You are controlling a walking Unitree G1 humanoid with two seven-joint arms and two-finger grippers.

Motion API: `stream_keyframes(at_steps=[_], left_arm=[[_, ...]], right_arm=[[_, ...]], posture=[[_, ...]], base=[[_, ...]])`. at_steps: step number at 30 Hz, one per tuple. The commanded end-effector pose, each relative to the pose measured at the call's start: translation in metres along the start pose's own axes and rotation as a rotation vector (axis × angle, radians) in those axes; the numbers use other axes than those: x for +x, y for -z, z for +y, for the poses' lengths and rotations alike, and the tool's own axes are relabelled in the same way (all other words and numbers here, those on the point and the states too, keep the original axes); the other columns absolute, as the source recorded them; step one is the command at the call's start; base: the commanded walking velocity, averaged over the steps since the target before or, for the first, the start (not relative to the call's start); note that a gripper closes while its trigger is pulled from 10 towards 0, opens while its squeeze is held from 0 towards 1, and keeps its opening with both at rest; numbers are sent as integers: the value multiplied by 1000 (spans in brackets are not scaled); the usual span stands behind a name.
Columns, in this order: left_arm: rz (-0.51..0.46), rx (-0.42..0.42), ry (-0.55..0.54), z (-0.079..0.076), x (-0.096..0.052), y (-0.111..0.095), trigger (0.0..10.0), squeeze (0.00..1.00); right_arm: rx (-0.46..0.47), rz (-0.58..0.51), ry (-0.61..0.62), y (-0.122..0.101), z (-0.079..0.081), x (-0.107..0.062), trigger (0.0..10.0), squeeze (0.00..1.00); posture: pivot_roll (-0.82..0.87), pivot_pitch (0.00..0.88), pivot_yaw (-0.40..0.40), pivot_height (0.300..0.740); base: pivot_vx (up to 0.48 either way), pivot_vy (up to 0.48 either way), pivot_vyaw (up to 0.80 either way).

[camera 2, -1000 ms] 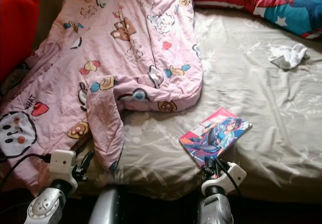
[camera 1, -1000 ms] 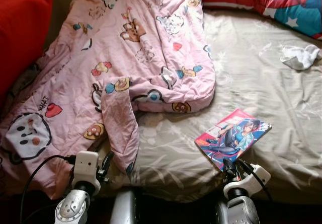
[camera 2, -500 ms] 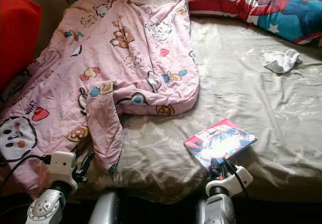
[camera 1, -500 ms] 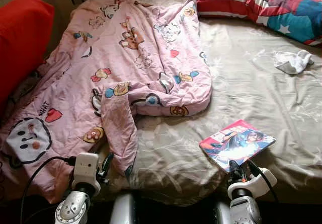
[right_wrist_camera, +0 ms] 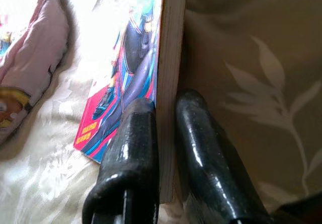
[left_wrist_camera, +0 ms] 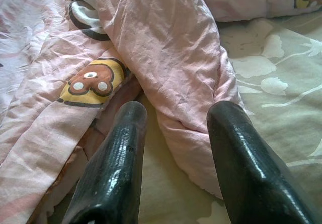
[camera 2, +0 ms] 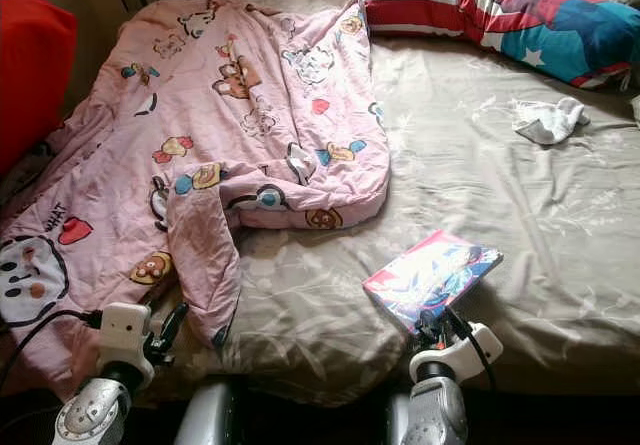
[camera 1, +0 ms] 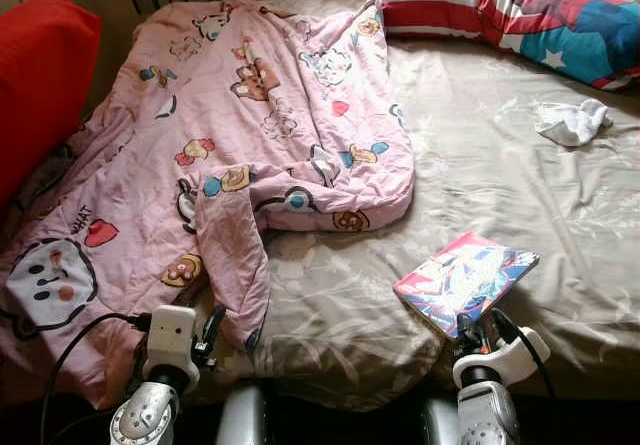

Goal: Clean up the room

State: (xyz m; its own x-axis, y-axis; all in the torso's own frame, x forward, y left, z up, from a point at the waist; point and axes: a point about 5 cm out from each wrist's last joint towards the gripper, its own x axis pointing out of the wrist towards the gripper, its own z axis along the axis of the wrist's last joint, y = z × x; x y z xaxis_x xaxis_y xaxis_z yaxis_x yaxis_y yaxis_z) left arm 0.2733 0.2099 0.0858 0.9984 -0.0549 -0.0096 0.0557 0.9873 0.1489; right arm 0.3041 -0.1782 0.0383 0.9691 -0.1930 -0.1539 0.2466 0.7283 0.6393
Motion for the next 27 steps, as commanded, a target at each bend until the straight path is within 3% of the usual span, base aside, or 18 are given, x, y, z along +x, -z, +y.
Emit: stream_keyframes(at_steps=[1, 2, 5, 11, 12, 13, 23, 27], left_arm=[[27, 20, -5, 1, -3, 7, 10000, 0], [24, 17, -9, 0, -2, 7, 10000, 0], [20, 12, -15, -1, 0, 7, 10000, 0], [11, -8, -25, -5, 2, 7, 10000, 0], [11, -14, -27, -6, 2, 8, 10000, 0], [11, -20, -31, -7, 2, 8, 10000, 0], [4, -47, -47, -12, 3, 11, 10000, 0], [1, -56, -51, -14, 3, 11, 10000, 0]], right_arm=[[-67, -16, -20, -1, 2, -1, 0, 0], [-144, -38, -72, -4, 11, -1, 0, 0], [-247, -88, -154, -11, 26, -2, 0, 0], [-358, -126, -234, -15, 38, -7, 0, 0], [-388, -132, -258, -15, 40, -9, 2353, 0], [-423, -136, -278, -14, 42, -13, 10000, 0], [-502, -167, -286, -21, 45, -21, 10000, 0], [-521, -173, -282, -23, 48, -18, 10000, 0]], posture=[[52, 212, 44, 579], [47, 209, 41, 579], [37, 202, 31, 579], [27, 201, 17, 579], [23, 199, 12, 579], [19, 198, 9, 579], [5, 196, -7, 579], [6, 193, -15, 604]], base=[[0, 0, 0], [0, 0, 0], [0, 0, 0], [0, 0, 0], [0, 0, 0], [0, 0, 0], [0, 0, 0], [0, 0, 0]])
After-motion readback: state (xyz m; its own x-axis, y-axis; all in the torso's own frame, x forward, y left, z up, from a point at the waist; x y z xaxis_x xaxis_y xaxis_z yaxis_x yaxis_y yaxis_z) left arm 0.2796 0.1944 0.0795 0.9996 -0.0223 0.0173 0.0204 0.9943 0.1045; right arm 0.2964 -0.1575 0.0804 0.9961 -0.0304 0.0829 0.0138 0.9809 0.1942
